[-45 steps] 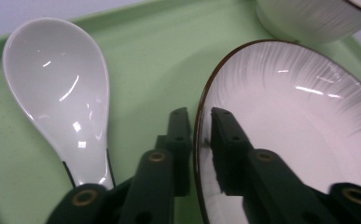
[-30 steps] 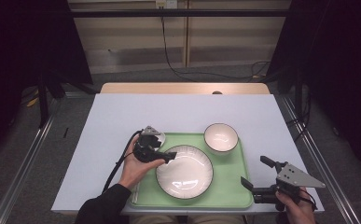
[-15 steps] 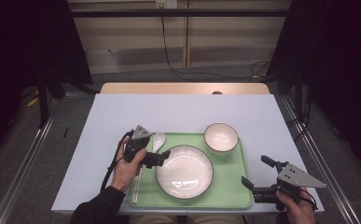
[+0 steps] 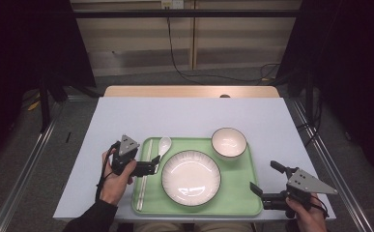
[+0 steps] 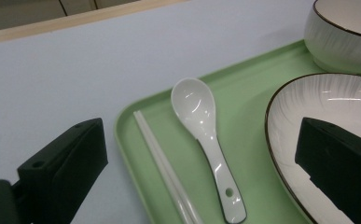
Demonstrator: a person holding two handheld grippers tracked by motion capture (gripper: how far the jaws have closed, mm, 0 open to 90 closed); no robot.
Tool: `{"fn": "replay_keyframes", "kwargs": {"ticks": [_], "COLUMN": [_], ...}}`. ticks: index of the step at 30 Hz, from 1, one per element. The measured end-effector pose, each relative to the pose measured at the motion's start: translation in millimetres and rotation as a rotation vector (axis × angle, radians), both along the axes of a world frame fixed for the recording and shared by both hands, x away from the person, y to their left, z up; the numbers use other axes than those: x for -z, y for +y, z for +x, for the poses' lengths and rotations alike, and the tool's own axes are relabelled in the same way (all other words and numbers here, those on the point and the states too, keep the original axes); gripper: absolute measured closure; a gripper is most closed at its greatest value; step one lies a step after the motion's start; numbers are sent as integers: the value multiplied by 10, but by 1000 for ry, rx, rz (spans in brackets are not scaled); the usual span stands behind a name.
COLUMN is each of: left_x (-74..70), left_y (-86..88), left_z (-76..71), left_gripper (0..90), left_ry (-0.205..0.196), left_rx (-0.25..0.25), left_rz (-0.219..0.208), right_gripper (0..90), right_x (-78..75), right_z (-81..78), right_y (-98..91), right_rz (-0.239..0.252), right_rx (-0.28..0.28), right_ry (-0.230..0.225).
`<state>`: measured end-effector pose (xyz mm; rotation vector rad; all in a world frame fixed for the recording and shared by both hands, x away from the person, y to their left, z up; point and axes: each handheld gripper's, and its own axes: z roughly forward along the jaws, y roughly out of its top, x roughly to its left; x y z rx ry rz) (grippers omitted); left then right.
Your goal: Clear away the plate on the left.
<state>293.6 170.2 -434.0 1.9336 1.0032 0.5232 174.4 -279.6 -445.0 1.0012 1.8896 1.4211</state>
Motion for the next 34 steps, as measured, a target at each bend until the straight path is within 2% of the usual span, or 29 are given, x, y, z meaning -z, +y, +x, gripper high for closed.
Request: {"fn": "replay_keyframes", "kwargs": {"ticks": [3,5,8,11,13,16,18,20,22,26,28,30,31,32,34], "left_x": [18,19,21,33,32,50,80,116,130,168,190,211,213,217,233], "left_y": [84,170,291,382,446,553,617,677,724,788,806,813,824,833,828], "left_z": [-75,-113,-172,-235,-283,-342,-376,-427,-445,-504,-511,-499,-504,-501,-489], "left_gripper": [16,18,20,14,14,15,18,19,18,20,16,19,25,23,12], "left_ry": [-14,-23,-26,0,-11,-23,-14,-44,-23,-44,-46,-36,-22,-26,-27], "left_rx": [0,-2,-25,-61,-58,-84,-99,-103,-109,-123,-129,-126,-119,-115,-119], "left_rz": [25,26,10,17,15,2,2,-6,-21,-37,-29,-37,-53,-67,-52], "right_gripper": [15,15,15,15,15,15,15,15,15,15,15,15,15,15,16], "right_x": [4,6,5,7,11,11,11,15,17,18,19,20,23,25,30], "right_z": [8,16,13,14,15,6,5,9,9,8,11,14,14,12,15], "right_y": [1,-4,-9,-11,-12,-23,-29,-30,-34,-46,-51,-56,-58,-62,-77], "right_rz": [4,1,3,2,4,-1,1,4,2,1,5,2,2,3,2], "right_rx": [-3,4,12,24,27,30,31,37,42,45,48,50,50,55,64], "right_ry": [4,4,11,11,12,13,16,17,19,19,23,28,31,32,41]}}
